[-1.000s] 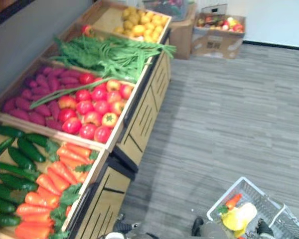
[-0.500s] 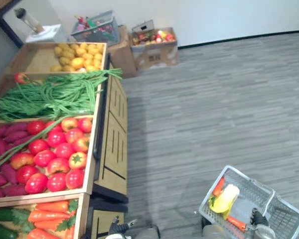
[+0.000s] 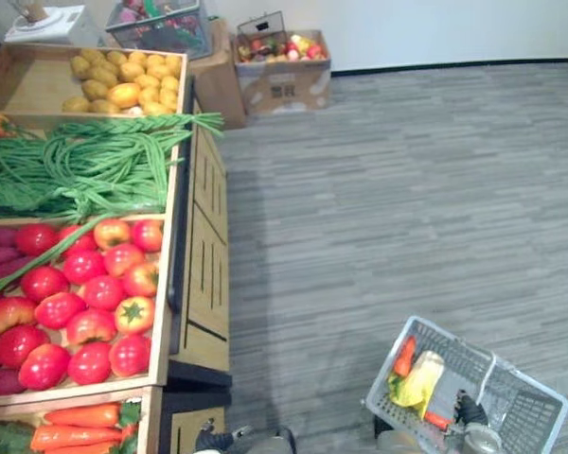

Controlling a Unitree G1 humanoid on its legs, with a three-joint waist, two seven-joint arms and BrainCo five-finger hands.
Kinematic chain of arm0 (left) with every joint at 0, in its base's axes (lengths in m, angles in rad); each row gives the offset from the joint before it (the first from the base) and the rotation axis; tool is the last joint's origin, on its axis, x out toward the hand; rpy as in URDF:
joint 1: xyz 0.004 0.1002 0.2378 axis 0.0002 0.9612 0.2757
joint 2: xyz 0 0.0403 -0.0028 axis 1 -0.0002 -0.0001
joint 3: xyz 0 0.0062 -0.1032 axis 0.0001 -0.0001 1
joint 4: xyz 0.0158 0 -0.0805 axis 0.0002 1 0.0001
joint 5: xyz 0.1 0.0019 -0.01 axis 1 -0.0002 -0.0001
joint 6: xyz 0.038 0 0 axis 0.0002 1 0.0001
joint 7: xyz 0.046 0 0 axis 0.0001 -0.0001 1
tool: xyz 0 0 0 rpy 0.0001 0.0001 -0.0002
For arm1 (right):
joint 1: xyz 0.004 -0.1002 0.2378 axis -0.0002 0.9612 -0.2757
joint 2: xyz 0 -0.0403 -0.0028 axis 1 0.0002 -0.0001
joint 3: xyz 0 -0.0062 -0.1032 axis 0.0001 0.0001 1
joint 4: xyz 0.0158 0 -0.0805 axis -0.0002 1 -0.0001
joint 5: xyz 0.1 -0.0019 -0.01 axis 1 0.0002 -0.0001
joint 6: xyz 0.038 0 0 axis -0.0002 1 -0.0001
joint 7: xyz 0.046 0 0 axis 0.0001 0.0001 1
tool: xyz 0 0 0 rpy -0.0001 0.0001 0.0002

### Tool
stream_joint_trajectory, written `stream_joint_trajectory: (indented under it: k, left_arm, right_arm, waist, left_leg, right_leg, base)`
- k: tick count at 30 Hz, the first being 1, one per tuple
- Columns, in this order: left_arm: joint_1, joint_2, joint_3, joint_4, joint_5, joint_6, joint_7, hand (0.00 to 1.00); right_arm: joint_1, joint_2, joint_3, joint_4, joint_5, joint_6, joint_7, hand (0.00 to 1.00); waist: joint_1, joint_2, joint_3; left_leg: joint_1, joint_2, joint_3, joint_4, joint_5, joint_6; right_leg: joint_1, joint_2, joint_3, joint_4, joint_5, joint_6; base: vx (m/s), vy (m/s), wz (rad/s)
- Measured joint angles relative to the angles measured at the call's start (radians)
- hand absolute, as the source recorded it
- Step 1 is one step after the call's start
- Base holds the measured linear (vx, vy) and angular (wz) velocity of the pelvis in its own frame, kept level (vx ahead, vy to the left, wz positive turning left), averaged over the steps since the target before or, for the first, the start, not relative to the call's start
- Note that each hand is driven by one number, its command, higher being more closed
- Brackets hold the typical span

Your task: Pick vegetable in the basket

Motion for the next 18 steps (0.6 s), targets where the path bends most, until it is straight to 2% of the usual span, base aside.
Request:
stream_joint_trajectory:
  k: [4, 7, 10, 13, 15, 18]
  left_arm:
    - [0.004, 0.007, -0.017, 0.006, -0.004, 0.000, -0.009, 0.00]
    - [-0.001, 0.007, -0.020, 0.005, -0.020, -0.002, -0.015, 0.00]
    - [-0.001, 0.015, -0.015, 0.004, -0.022, -0.005, -0.015, 0.00]
    - [0.006, 0.011, 0.026, 0.008, -0.068, -0.012, -0.017, 0.00]
    - [0.016, -0.007, 0.057, 0.017, -0.132, -0.015, -0.019, 0.00]
    - [0.041, -0.015, 0.058, 0.023, -0.140, -0.016, -0.031, 0.00]
  right_arm:
    - [-0.004, 0.006, -0.044, -0.003, 0.002, -0.004, 0.000, 1.00]
    - [0.005, 0.004, -0.033, -0.003, 0.001, -0.004, 0.000, 1.00]
    - [0.006, 0.005, -0.013, -0.004, -0.003, -0.005, 0.000, 1.00]
    - [0.012, 0.009, 0.007, 0.004, -0.035, -0.001, 0.000, 1.00]
    - [0.024, 0.006, 0.010, 0.014, -0.037, 0.001, 0.000, 1.00]
    - [0.053, -0.003, 0.003, 0.032, -0.033, 0.004, 0.000, 1.00]
  waist:
    - [-0.003, 0.001, -0.003]
    - [-0.006, -0.001, -0.021]
    - [-0.001, -0.018, -0.033]
    - [0.001, -0.026, -0.044]
    - [-0.002, -0.010, -0.058]
    - [-0.005, 0.011, -0.100]
  left_leg:
    - [0.037, 0.009, 0.013, 0.022, 0.000, 0.001]
    - [0.044, 0.005, -0.008, 0.029, -0.014, 0.022]
    - [0.030, 0.005, -0.015, 0.019, -0.014, 0.022]
    - [0.009, 0.005, -0.015, 0.018, -0.013, 0.021]
    - [0.009, 0.013, -0.015, 0.009, -0.008, 0.012]
    - [0.013, 0.038, -0.028, -0.019, 0.003, -0.006]
  right_leg:
    - [-0.087, -0.003, -0.031, 0.238, -0.014, -0.021]
    - [-0.087, -0.032, -0.079, 0.255, -0.014, -0.020]
    - [-0.077, -0.040, -0.147, 0.206, -0.016, -0.021]
    - [-0.025, -0.031, -0.193, 0.071, -0.016, -0.021]
    - [0.016, -0.012, -0.214, -0.021, -0.006, -0.009]
    - [0.025, 0.018, -0.235, -0.048, 0.000, -0.017]
  base:
    - [0.01, -0.006, -0.17]
    - [-0.03, 0.035, 0.08]
    - [-0.04, -0.004, 0.06]
    - [-0.05, -0.067, -0.05]
    - [-0.04, -0.096, -0.06]
    - [0.00, -0.093, 0.08]
